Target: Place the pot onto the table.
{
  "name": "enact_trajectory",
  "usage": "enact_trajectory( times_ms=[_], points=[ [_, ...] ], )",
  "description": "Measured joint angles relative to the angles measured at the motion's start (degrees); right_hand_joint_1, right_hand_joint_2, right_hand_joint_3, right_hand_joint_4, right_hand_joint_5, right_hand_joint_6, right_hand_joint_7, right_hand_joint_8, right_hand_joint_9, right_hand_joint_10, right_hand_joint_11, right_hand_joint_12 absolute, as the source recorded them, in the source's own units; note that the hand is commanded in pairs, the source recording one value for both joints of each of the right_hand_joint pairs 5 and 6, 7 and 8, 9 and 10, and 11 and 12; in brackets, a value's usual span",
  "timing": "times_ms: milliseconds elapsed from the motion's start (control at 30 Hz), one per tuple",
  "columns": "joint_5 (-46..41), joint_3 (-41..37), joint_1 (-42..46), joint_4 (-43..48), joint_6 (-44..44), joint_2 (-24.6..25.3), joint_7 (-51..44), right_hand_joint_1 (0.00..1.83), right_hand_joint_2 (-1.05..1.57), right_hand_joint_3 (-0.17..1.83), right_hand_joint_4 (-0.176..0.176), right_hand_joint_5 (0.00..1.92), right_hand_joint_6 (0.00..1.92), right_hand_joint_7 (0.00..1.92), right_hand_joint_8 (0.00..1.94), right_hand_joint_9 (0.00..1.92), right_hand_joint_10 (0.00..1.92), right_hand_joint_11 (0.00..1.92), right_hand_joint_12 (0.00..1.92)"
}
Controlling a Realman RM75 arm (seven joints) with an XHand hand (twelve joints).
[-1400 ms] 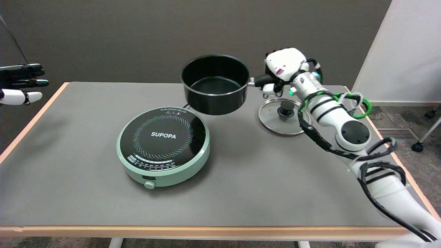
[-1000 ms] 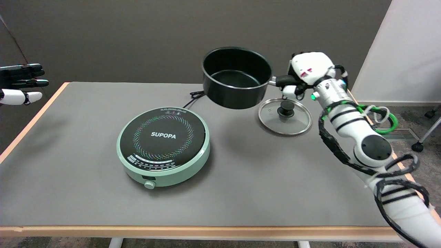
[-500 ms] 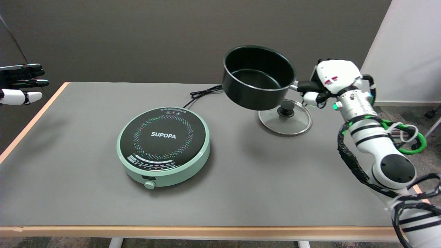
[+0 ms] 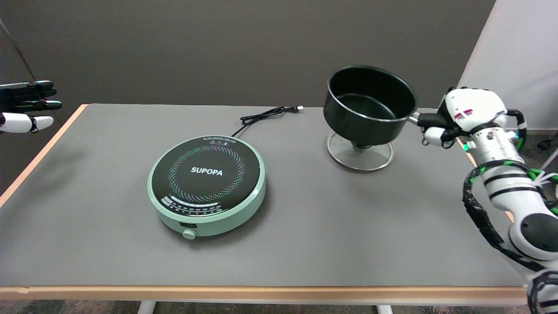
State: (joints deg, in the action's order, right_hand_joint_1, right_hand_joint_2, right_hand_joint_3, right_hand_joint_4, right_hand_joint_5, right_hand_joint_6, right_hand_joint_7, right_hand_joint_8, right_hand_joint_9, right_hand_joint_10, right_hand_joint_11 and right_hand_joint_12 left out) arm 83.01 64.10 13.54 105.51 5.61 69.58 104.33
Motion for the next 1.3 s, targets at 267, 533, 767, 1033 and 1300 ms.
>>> enact_trajectory(
  times_ms=[267, 533, 767, 1033, 1300],
  points=[
    [-2.41, -4.93, 4.35, 0.57, -6.11, -0.23, 0.30, 0.92, 1.10, 0.96, -0.081, 1.74, 1.74, 1.74, 1.74, 1.74, 1.74, 1.74, 1.74],
    [-9.31, -8.30, 8.59, 0.98, -12.76, -1.15, 0.41, 0.92, 1.12, 0.95, -0.080, 1.75, 1.75, 1.75, 1.75, 1.75, 1.75, 1.75, 1.75],
    [-15.22, -11.09, 12.26, 1.12, -18.03, -0.62, -0.02, 0.93, 1.12, 0.96, -0.079, 1.77, 1.77, 1.77, 1.77, 1.77, 1.77, 1.77, 1.77],
    [-18.61, -13.05, 14.72, 1.01, -21.50, 0.45, -2.91, 0.93, 1.12, 0.97, -0.079, 1.76, 1.76, 1.76, 1.76, 1.76, 1.76, 1.76, 1.76],
    [-15.05, -13.17, 14.04, 0.68, -20.97, 2.85, -4.93, 0.93, 1.10, 1.04, -0.079, 1.76, 1.76, 1.76, 1.76, 1.76, 1.76, 1.76, 1.76]
  ],
)
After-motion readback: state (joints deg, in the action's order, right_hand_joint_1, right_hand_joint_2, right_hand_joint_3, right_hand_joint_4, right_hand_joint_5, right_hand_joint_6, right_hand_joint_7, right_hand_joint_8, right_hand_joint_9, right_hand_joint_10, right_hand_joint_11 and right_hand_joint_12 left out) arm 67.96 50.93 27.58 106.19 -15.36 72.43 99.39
